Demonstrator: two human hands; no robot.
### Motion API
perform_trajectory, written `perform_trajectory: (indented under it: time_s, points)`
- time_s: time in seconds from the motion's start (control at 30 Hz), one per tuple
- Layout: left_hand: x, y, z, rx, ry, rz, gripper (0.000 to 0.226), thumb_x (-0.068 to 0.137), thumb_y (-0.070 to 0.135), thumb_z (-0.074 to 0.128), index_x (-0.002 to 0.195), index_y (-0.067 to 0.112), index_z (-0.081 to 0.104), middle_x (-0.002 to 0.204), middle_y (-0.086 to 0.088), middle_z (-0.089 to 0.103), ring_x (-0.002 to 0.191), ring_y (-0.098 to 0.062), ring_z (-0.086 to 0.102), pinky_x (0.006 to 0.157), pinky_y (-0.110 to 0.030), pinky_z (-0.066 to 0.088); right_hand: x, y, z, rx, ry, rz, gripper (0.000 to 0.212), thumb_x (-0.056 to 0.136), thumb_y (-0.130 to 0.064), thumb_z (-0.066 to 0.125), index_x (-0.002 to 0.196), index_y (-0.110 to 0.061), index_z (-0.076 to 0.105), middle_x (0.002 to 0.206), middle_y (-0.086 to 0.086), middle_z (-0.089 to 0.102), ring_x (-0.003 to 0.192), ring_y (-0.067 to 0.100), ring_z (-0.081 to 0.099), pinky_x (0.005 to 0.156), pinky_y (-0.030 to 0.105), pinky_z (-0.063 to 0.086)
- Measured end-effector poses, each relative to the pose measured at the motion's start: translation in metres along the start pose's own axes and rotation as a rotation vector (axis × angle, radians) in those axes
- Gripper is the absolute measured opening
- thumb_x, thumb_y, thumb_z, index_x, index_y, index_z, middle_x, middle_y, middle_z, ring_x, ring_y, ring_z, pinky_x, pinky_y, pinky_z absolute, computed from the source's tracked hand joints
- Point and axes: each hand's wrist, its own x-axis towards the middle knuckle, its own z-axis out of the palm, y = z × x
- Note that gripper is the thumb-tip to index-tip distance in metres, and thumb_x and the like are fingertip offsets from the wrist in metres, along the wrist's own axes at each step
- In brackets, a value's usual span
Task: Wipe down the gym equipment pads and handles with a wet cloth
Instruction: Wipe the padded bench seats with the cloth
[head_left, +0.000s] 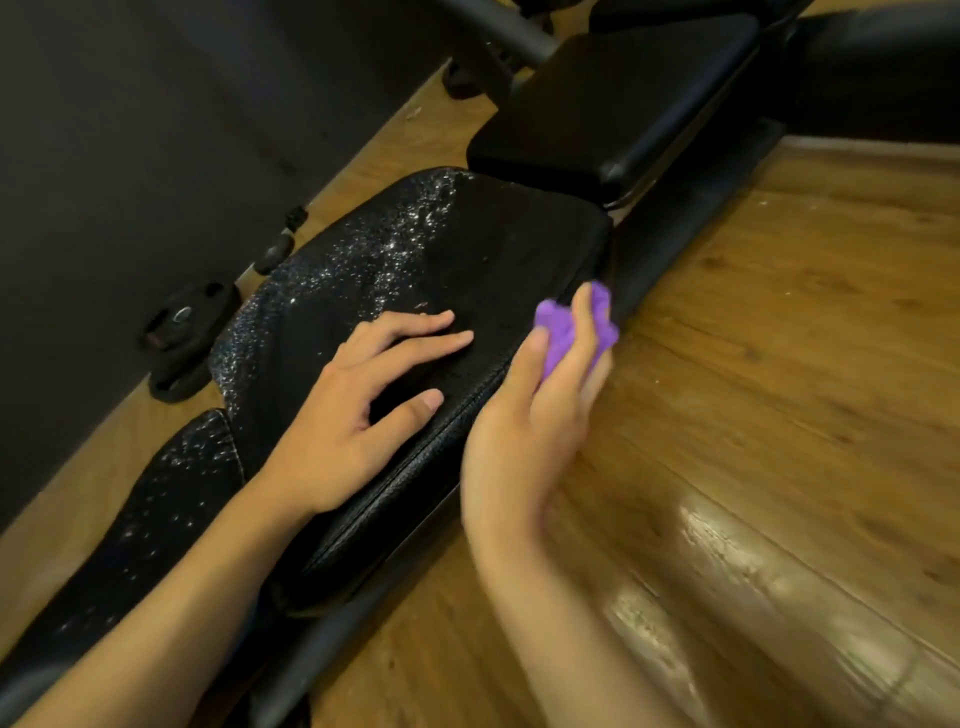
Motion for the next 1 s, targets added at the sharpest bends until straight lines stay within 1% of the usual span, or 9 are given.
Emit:
perform_trajectory:
  time_s: [0.07, 0.2, 0.33, 0.43, 0.57, 0.67, 0.77, 0.9, 1.0]
  points:
    - [0.001, 0.000, -0.001, 0.002, 0.007, 0.010, 0.045, 0.100, 0.040, 0.051, 0.144, 0.030, 0.058, 0.152, 0.010, 0.050, 0.142, -0.021, 0.045, 0.118, -0.053, 0.034, -0.032, -0.004, -0.007, -0.005, -0.048, -0.042, 0.051, 0.107, -0.033, 0.038, 0.157, -0.030, 0.035, 0.165, -0.005, 0.027, 0.150, 0.011, 0.031, 0.116, 0.028, 0.035]
    - [0.004, -0.001, 0.001, -0.004, 0.002, 0.012, 0.045, 0.100, 0.040, 0.051, 0.143, 0.028, 0.060, 0.150, 0.009, 0.051, 0.142, -0.018, 0.045, 0.119, -0.052, 0.034, 0.095, 0.005, 0.010, -0.068, -0.114, 0.016, 0.044, 0.106, -0.034, 0.044, 0.150, -0.028, 0.047, 0.151, -0.002, 0.047, 0.127, 0.010, 0.050, 0.090, 0.006, 0.037]
    - [0.003, -0.002, 0.002, -0.022, 0.008, 0.010, 0.044, 0.100, 0.042, 0.052, 0.142, 0.033, 0.060, 0.148, 0.011, 0.051, 0.142, -0.015, 0.044, 0.118, -0.053, 0.033, 0.137, -0.003, 0.009, 0.010, -0.149, 0.141, 0.037, 0.102, -0.041, 0.046, 0.133, -0.027, 0.060, 0.113, -0.011, 0.063, 0.118, 0.017, 0.058, 0.103, 0.026, 0.043]
    - [0.003, -0.002, 0.001, -0.020, 0.022, 0.024, 0.044, 0.099, 0.043, 0.051, 0.142, 0.035, 0.059, 0.147, 0.011, 0.051, 0.140, -0.014, 0.045, 0.119, -0.052, 0.032, 0.022, 0.006, 0.005, 0.016, -0.001, -0.011, 0.042, 0.108, -0.032, 0.041, 0.150, -0.029, 0.045, 0.153, -0.006, 0.044, 0.138, 0.013, 0.045, 0.102, 0.010, 0.036]
    - [0.005, -0.005, 0.001, -0.021, 0.010, 0.033, 0.045, 0.100, 0.045, 0.049, 0.143, 0.035, 0.058, 0.147, 0.012, 0.051, 0.138, -0.016, 0.046, 0.118, -0.052, 0.033, -0.104, 0.018, 0.008, -0.115, -0.073, -0.183, 0.058, 0.105, -0.032, 0.040, 0.161, -0.028, 0.028, 0.172, -0.006, 0.004, 0.158, 0.012, 0.008, 0.122, 0.042, 0.032]
    - [0.004, -0.006, 0.001, -0.021, 0.012, 0.041, 0.046, 0.099, 0.048, 0.048, 0.142, 0.037, 0.058, 0.145, 0.011, 0.052, 0.136, -0.016, 0.047, 0.117, -0.054, 0.032, -0.043, 0.020, 0.006, -0.081, -0.071, -0.196, 0.055, 0.105, -0.028, 0.043, 0.159, -0.026, 0.032, 0.171, -0.004, 0.009, 0.156, 0.009, 0.011, 0.118, 0.014, 0.020]
    - [0.005, -0.007, 0.003, -0.023, 0.023, 0.045, 0.050, 0.097, 0.052, 0.046, 0.141, 0.035, 0.061, 0.142, 0.011, 0.054, 0.135, -0.015, 0.048, 0.116, -0.054, 0.031, 0.030, 0.013, 0.006, -0.029, -0.001, -0.092, 0.053, 0.106, -0.032, 0.041, 0.159, -0.028, 0.035, 0.167, -0.002, 0.027, 0.150, 0.010, 0.029, 0.115, 0.018, 0.027]
    - [0.003, -0.010, 0.004, -0.042, 0.048, 0.078, 0.053, 0.095, 0.053, 0.046, 0.141, 0.032, 0.062, 0.141, 0.007, 0.056, 0.134, -0.016, 0.049, 0.114, -0.055, 0.034, -0.069, 0.020, 0.016, -0.016, 0.055, -0.157, 0.052, 0.107, -0.024, 0.043, 0.158, -0.024, 0.034, 0.169, 0.001, 0.022, 0.153, 0.007, 0.021, 0.110, 0.005, 0.022]
    - [0.002, -0.013, 0.001, -0.056, 0.031, 0.100, 0.053, 0.097, 0.052, 0.046, 0.142, 0.029, 0.062, 0.143, 0.005, 0.055, 0.134, -0.017, 0.049, 0.113, -0.054, 0.035, -0.155, 0.032, 0.018, -0.056, -0.028, -0.300, 0.056, 0.104, -0.021, 0.045, 0.157, -0.012, 0.030, 0.169, 0.013, 0.012, 0.158, 0.019, 0.010, 0.126, 0.035, 0.022]
